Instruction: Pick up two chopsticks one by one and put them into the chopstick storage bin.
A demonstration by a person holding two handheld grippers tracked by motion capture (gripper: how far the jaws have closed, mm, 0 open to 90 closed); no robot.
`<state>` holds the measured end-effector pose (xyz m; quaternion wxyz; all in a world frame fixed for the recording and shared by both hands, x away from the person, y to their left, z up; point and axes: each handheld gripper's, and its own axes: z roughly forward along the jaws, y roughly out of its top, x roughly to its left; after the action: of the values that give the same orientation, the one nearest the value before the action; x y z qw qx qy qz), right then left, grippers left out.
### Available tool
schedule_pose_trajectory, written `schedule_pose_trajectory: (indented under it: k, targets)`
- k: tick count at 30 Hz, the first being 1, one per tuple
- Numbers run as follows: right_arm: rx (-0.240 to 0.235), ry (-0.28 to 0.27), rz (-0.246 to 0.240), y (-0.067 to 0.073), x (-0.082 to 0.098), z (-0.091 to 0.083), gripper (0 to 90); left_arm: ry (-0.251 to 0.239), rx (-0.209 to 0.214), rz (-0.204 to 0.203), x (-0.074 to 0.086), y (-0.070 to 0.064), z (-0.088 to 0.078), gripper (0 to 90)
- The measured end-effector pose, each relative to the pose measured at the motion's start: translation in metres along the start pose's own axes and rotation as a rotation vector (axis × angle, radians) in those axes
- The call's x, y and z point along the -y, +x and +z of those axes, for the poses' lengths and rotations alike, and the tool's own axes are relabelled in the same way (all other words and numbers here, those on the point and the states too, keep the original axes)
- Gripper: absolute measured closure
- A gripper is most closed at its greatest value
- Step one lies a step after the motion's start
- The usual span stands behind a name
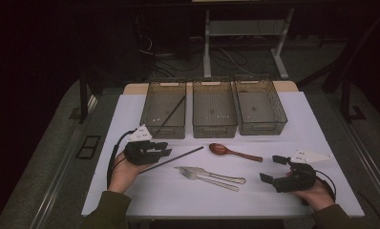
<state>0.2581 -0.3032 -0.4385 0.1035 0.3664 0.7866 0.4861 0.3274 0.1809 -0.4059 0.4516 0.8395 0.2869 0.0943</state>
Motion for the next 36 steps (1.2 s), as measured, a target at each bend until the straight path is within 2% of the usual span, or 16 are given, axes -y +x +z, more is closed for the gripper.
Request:
schedule_pose_trajectory:
  k: [3,8,13,17,23,29,36]
  targets:
    - [-0.003,-0.003,-0.002,0.000,0.000,0.000,8.3,0.017,0.011,-0.025,0.003,0.004,0.003,71.9]
    - [-0.009,-0.001,-0.005,0.000,0.000,0.000,8.4,0.062,0.049,-0.034,0.008,0.010,0.012,75.7]
    - [-0.013,0.001,-0.005,0.001,0.000,0.000,8.3,0.120,0.085,-0.014,0.011,0.012,0.023,76.7]
    - [-0.014,0.003,-0.007,0.001,0.000,0.001,8.4,0.130,0.085,0.008,0.011,0.011,0.031,76.7]
    - [-0.014,0.004,-0.008,0.001,0.000,0.001,8.4,0.144,0.083,0.017,0.012,0.011,0.041,77.3]
    - [-0.015,0.005,-0.009,0.001,0.000,0.001,8.4,0.147,0.081,0.018,0.013,0.012,0.046,79.0]
    - [-0.015,0.006,-0.010,0.001,0.000,0.001,8.4,0.178,0.074,0.042,0.014,0.011,0.052,79.6]
